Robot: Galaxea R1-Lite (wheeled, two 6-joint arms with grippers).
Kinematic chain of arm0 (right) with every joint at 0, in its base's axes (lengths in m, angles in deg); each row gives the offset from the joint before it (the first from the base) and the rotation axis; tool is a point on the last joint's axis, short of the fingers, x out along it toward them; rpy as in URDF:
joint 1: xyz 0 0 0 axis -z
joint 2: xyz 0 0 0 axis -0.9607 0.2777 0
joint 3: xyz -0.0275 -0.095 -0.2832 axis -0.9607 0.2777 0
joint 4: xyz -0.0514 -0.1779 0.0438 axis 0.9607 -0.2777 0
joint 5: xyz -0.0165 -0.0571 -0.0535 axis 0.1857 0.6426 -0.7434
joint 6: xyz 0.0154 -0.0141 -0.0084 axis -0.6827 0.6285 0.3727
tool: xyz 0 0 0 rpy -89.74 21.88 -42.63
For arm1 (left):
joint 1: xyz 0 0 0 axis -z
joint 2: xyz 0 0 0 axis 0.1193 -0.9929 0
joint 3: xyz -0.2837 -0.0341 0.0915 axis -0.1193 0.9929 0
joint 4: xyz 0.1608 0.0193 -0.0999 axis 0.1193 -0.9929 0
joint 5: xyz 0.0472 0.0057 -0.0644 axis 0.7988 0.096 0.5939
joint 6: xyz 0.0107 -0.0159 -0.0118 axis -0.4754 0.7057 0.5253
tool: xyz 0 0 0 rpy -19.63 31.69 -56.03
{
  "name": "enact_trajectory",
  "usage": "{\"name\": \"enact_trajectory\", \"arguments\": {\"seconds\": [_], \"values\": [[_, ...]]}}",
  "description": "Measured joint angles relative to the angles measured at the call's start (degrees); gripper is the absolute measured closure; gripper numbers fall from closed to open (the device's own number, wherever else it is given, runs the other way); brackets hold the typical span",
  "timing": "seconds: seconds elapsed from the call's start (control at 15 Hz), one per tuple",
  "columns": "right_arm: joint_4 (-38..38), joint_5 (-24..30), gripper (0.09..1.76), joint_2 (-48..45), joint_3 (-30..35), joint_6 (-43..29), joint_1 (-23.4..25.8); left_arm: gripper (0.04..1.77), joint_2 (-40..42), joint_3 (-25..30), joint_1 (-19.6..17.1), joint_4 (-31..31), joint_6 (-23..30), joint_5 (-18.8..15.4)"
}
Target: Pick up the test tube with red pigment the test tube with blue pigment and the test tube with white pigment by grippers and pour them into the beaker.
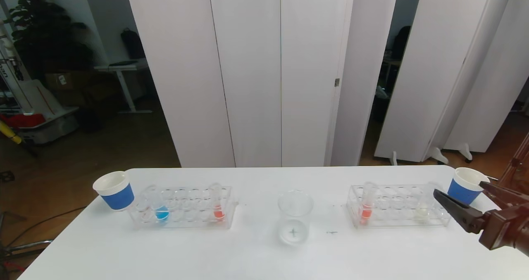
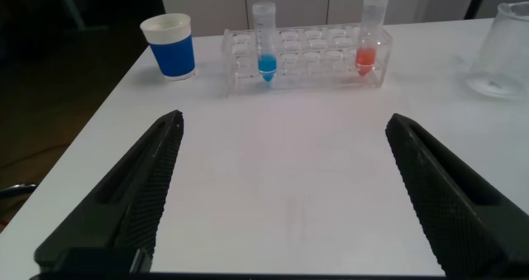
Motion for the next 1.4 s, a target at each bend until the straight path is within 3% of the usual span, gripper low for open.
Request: {"name": "enact_trajectory", "arguments": {"seconds": [0.53, 1.4], "values": [[3.0, -0.2, 0.1, 8.4, 2.9, -2.9, -4.3, 0.06, 0.0, 0.0, 0.0, 0.0, 0.0, 0.0], [9.7, -0.2, 0.1, 22.7, -2.6, -2.9, -6.6, 0.06, 0.0, 0.0, 0.0, 0.0, 0.0, 0.0]]}}
